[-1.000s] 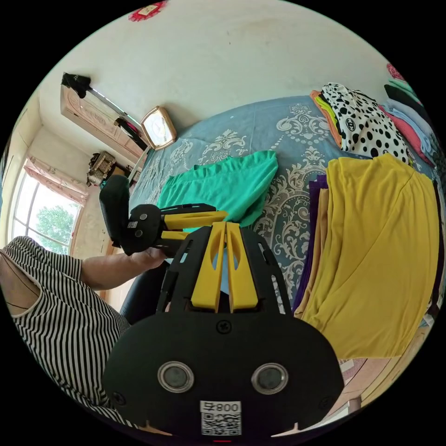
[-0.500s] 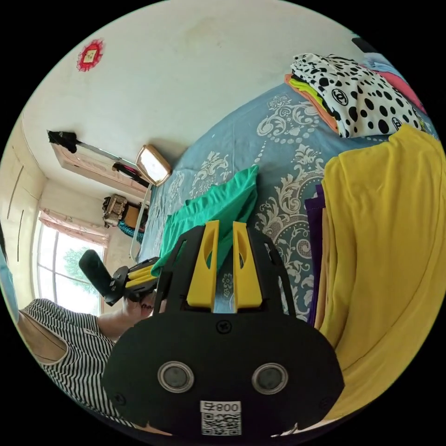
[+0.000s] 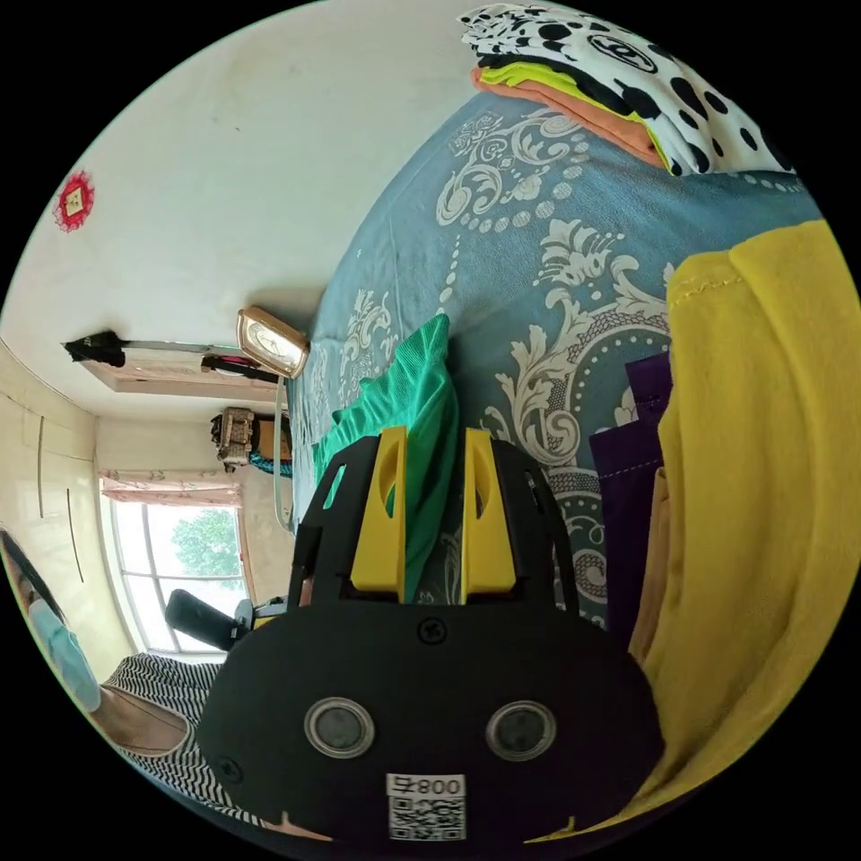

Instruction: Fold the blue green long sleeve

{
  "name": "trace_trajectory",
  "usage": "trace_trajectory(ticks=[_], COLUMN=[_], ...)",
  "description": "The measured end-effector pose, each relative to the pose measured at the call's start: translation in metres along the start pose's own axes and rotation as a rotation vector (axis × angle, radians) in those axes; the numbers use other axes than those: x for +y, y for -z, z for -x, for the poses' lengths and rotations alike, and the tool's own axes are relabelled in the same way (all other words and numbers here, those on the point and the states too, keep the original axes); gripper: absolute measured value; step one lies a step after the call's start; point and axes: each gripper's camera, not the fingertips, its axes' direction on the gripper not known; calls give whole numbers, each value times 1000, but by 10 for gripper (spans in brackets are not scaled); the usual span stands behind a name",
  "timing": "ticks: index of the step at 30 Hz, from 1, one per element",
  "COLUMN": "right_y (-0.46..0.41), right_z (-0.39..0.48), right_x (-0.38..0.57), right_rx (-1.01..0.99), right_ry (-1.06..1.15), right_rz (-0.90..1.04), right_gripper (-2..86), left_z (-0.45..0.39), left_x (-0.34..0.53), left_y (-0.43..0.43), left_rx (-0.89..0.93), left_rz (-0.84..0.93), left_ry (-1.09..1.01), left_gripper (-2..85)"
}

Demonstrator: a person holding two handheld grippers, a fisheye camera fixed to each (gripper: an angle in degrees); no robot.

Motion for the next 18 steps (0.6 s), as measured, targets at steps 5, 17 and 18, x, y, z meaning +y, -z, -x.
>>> trace_trajectory(ticks=[5,17,18], right_y=[-14,-46,-48], right_z=[-9,-4,2], right_x=[-36,-83,-84], right_rx=[-63,-91,-117], right_ry=[-34,-14,-4], right_rz=[0,-9,-20], right_gripper=[84,21,20], left_z=[9,63,68], left_x=[6,36,39], left_y=[7,89,97], left_rx=[34,93,97], left_rz=[21,-54,-64], left_ry=[-15,27,33], left_gripper=[17,16,16])
